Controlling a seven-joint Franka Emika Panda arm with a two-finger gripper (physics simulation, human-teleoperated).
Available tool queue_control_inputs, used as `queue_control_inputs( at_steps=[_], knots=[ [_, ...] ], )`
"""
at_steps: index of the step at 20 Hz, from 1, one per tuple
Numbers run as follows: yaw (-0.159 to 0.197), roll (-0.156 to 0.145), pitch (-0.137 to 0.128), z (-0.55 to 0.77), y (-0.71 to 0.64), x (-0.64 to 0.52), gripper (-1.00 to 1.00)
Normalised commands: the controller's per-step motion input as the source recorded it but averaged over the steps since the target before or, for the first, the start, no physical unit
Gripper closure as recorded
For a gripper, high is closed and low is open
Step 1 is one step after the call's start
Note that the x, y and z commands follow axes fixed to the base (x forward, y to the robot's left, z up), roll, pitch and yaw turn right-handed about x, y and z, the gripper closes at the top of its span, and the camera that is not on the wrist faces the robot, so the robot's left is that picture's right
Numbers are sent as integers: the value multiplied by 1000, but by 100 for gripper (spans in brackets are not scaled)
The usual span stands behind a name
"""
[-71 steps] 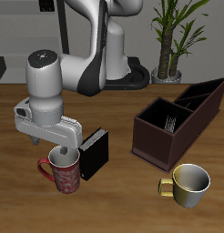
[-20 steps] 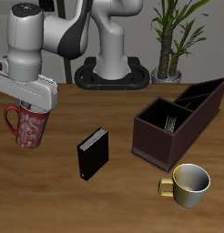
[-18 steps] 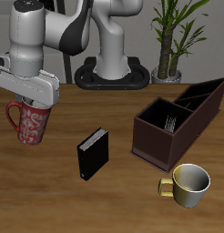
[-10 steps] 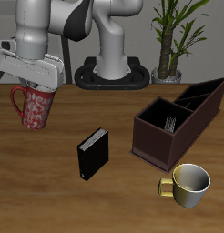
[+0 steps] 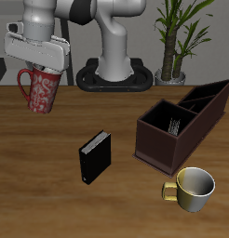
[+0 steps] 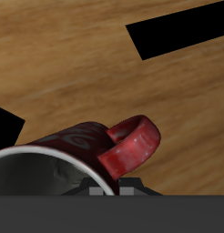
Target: Place the yellow book into the left desk caddy's right compartment and place the red mug into the left desk caddy's left compartment
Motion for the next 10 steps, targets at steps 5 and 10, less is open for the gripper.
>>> queue_control_inputs(
  at_steps=[5,10],
  knots=[
    [16,20,-34,73,178,-455,100],
    [5,50,-34,53,230,-545,100]
  ],
)
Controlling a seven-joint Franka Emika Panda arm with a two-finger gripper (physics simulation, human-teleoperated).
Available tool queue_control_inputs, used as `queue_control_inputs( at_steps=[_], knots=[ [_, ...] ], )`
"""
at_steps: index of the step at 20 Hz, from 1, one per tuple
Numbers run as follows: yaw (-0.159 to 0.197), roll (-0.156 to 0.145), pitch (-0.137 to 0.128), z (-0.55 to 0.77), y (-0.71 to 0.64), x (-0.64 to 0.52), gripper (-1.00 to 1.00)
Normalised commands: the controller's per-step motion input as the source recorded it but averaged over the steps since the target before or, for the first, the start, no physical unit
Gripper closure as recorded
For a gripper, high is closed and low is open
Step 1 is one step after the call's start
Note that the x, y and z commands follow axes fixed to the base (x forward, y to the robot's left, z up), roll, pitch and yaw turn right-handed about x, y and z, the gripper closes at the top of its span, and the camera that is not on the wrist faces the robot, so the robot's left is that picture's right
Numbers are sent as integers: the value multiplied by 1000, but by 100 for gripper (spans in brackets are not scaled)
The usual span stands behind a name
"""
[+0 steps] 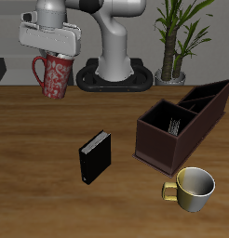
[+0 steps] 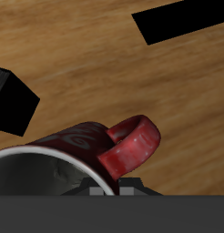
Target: Place the yellow book into the left desk caddy's right compartment and place the red mug into the left desk caddy's left compartment
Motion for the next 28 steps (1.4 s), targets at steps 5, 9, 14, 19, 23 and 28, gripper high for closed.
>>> queue_control_inputs(
  at_steps=[5,9,14,19,23,28],
  knots=[
    [14,28,-22,64,110,-395,100],
    [-16,27,-22,58,63,-473,100],
    [49,29,-9,-20,131,-361,100],
    [28,19,11,-8,110,-344,100],
    [36,25,-17,-65,283,-433,100],
    [25,32,-24,-91,290,-361,100]
  ],
)
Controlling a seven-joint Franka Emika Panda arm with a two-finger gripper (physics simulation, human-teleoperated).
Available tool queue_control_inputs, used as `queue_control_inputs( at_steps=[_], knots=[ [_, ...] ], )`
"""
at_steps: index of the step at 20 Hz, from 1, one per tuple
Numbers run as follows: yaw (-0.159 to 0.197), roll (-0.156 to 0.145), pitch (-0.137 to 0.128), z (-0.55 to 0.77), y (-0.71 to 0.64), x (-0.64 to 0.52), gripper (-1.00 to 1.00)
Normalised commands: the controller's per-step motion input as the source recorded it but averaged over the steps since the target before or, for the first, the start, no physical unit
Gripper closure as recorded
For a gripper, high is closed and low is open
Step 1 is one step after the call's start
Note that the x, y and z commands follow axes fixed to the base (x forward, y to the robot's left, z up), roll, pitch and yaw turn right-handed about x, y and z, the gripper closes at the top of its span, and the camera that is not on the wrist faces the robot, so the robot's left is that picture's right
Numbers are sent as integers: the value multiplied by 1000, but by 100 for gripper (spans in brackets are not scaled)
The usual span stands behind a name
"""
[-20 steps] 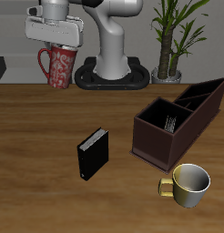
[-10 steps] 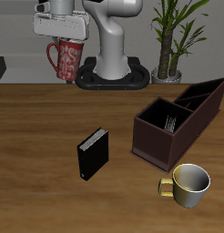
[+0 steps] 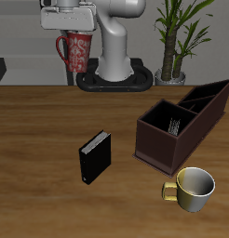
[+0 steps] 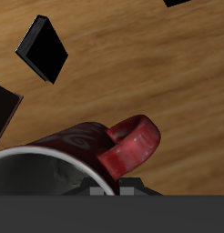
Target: Place the yellow book into the left desk caddy's right compartment and place the red mug into the left desk caddy's left compartment
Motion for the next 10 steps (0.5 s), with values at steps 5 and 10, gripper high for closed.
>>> queue_control_inputs(
  at_steps=[5,10],
  knots=[
    [12,10,-29,-100,244,-256,100],
    [-54,23,-35,-9,244,-314,100]
  ],
)
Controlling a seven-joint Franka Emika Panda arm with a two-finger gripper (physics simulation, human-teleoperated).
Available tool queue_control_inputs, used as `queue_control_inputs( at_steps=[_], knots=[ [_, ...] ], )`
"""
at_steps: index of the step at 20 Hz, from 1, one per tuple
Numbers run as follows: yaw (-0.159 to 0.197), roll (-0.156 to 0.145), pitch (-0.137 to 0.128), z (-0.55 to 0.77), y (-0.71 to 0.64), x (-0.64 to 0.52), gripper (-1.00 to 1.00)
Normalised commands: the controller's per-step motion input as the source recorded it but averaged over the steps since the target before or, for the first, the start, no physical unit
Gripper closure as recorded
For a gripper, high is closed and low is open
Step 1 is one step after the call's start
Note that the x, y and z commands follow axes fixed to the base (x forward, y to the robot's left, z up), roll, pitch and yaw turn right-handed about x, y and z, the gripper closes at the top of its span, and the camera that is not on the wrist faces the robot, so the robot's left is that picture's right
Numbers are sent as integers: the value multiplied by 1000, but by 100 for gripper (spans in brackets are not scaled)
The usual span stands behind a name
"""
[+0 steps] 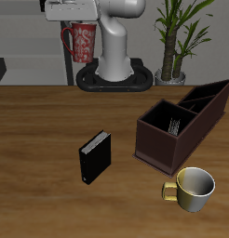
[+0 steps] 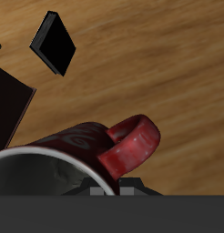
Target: Place the yellow book into the left desk caddy's right compartment and place the red mug into the left desk caddy's left compartment
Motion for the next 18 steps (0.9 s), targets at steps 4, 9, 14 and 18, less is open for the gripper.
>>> queue_control_inputs(
  at_steps=[4,9,14,18],
  knots=[
    [-50,35,-34,-2,199,-286,100],
    [-16,4,-4,-124,303,-170,100],
    [-19,4,-4,-117,210,-91,100],
    [-15,18,18,-177,252,-95,100]
  ],
)
